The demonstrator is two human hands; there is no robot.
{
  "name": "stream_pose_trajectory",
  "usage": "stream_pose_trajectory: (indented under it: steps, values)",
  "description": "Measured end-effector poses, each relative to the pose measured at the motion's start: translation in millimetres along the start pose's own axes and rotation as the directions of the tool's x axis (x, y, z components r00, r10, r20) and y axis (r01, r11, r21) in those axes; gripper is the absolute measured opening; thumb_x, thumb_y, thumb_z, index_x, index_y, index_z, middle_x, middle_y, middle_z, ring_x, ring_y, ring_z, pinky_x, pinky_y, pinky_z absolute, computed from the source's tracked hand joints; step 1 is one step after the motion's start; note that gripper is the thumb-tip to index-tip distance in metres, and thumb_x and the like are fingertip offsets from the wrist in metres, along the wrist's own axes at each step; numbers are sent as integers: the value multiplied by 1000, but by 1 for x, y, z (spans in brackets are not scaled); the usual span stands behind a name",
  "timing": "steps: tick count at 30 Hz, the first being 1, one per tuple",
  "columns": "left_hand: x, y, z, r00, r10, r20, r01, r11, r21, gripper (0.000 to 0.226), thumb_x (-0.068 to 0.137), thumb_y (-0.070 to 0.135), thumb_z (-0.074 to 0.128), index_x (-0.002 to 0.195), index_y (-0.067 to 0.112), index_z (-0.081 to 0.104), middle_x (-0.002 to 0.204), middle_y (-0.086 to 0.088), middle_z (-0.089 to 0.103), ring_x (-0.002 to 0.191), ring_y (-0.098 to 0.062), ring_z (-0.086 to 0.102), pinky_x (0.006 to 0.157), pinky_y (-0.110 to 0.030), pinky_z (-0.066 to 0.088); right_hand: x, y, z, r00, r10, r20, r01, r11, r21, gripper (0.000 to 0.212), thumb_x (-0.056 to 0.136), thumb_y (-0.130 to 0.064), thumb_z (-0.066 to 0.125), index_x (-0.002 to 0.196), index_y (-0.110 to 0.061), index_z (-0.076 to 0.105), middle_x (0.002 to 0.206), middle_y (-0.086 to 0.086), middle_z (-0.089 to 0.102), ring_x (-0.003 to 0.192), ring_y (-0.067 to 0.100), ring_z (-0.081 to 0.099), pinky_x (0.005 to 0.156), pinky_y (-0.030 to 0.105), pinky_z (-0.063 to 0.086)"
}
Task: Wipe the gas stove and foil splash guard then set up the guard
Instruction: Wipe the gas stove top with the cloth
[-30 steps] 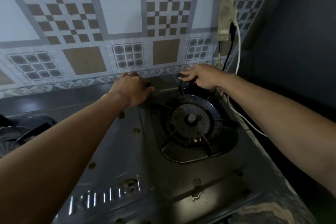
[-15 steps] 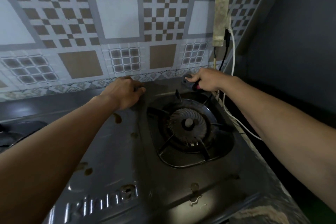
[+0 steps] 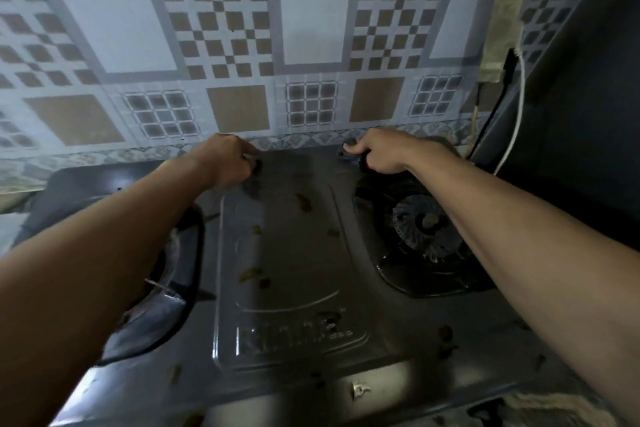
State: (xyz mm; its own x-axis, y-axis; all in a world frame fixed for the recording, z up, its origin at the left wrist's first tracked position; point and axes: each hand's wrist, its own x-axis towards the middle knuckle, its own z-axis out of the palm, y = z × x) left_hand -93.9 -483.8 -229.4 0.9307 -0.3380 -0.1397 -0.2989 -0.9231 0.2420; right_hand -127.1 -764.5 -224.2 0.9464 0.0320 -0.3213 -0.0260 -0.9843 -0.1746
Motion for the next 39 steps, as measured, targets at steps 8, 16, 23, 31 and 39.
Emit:
stream_pose_trajectory:
  steps: [8, 16, 23, 31, 39]
  values:
    - [-13, -47, -16, 996, -80, 34, 78, 995, 57, 45, 93, 31, 57, 138, 31, 59, 144, -13, 54, 130, -34, 50, 107, -39, 40, -2, -53, 9, 998, -43, -43, 41, 998, -43, 58, 100, -4, 40, 145, -40, 43, 132, 12, 56, 65, 22, 49, 51, 33, 33]
    - [-32, -71, -23, 984, -132, 121, 118, 987, 110, 55, 88, 41, 49, 141, 32, 55, 148, -13, 51, 130, -36, 49, 108, -42, 42, 18, -152, 45, 957, -269, -107, 280, 955, 103, 54, 90, -1, 44, 135, -30, 45, 141, 4, 53, 119, 29, 52, 83, 36, 44]
    - [-42, -83, -20, 980, -141, 143, 129, 988, 89, 35, 93, 29, 46, 120, 28, 68, 127, -13, 62, 102, -30, 54, 87, -36, 44, 8, -186, 59, 940, -312, -135, 315, 949, -1, 62, 94, -6, 39, 147, -37, 41, 152, 4, 44, 135, 32, 44, 107, 35, 38]
    - [-45, -87, -16, 980, -176, 94, 170, 983, 67, 40, 88, 38, 48, 113, 15, 70, 124, -17, 64, 104, -34, 59, 86, -39, 47, -12, -181, 75, 937, -338, -92, 337, 941, -31, 67, 88, 6, 39, 141, -33, 52, 151, -2, 45, 136, 32, 41, 116, 50, 25]
    - [-51, -62, -8, 992, -4, 128, 6, 1000, -15, 45, 87, 48, 45, 119, 26, 67, 119, -7, 65, 108, -29, 58, 89, -40, 47, -29, -141, 61, 975, -169, -143, 169, 985, -11, 66, 96, 3, 40, 148, -38, 39, 161, -7, 26, 146, 28, 27, 118, 41, 23]
